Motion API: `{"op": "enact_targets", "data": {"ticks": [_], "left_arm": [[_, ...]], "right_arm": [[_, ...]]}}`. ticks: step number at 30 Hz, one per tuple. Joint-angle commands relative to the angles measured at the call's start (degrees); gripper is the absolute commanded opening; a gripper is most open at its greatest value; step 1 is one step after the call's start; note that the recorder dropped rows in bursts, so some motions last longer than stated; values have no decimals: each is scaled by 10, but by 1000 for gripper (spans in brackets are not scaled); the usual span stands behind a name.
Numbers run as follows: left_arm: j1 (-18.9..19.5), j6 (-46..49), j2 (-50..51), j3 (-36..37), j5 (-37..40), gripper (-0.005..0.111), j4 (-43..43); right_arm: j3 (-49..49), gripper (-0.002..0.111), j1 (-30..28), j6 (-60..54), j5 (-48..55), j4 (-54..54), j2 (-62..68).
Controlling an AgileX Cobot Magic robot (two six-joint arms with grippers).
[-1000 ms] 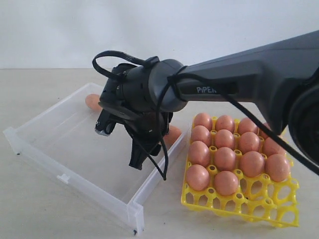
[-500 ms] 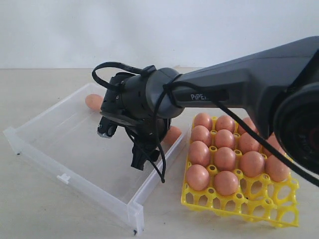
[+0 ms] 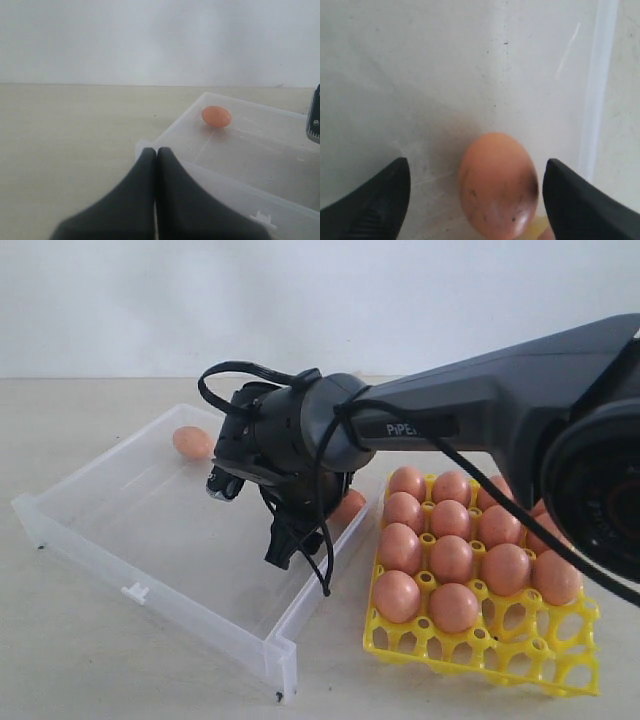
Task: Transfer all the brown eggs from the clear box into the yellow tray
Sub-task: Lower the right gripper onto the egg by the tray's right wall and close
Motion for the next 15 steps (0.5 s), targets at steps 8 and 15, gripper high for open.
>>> {"op": "enact_targets", "data": {"ticks": [8,15], "left_arm": [[-2,0,-2,-1,0,-4,-3],[-2,0,-2,-1,0,-4,-3]], "right_arm": [[3,63,-7,-65,8,204,17],[3,28,-7,-76,23,204,17]]}}
